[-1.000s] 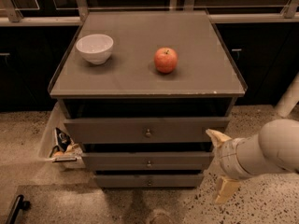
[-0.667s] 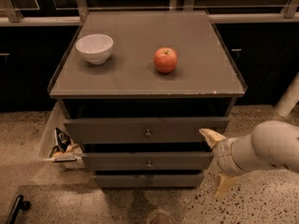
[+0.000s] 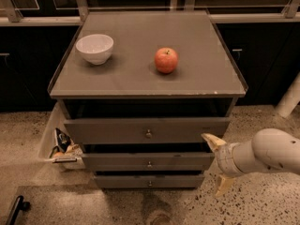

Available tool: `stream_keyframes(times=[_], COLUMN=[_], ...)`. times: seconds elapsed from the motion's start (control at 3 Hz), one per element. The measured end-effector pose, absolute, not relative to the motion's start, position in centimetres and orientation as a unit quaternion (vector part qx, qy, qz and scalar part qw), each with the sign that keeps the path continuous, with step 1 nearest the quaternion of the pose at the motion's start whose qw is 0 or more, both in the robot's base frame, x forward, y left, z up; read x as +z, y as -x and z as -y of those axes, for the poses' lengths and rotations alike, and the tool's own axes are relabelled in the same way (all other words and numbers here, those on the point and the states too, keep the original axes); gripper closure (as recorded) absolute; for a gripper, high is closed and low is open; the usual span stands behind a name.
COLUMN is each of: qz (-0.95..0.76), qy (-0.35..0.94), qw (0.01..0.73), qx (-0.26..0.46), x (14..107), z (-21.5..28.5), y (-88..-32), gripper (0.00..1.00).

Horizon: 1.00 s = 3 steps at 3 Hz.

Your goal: Open middle drawer

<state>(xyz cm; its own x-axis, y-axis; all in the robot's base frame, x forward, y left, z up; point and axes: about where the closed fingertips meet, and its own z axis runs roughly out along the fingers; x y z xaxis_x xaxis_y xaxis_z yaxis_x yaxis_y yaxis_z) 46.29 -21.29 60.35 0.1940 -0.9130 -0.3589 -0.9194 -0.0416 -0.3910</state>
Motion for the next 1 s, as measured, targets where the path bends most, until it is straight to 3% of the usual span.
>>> stream_keyframes(times=[0.33, 1.0], qz=[-0.635, -0.664], qy=[0.721, 0.705], qw=[0.277, 0.248], qx=[0.006, 0.042], x=[60.3, 50.5], z=[21.2, 18.6], y=[-46.3, -48.1], gripper=[0.0, 0.0])
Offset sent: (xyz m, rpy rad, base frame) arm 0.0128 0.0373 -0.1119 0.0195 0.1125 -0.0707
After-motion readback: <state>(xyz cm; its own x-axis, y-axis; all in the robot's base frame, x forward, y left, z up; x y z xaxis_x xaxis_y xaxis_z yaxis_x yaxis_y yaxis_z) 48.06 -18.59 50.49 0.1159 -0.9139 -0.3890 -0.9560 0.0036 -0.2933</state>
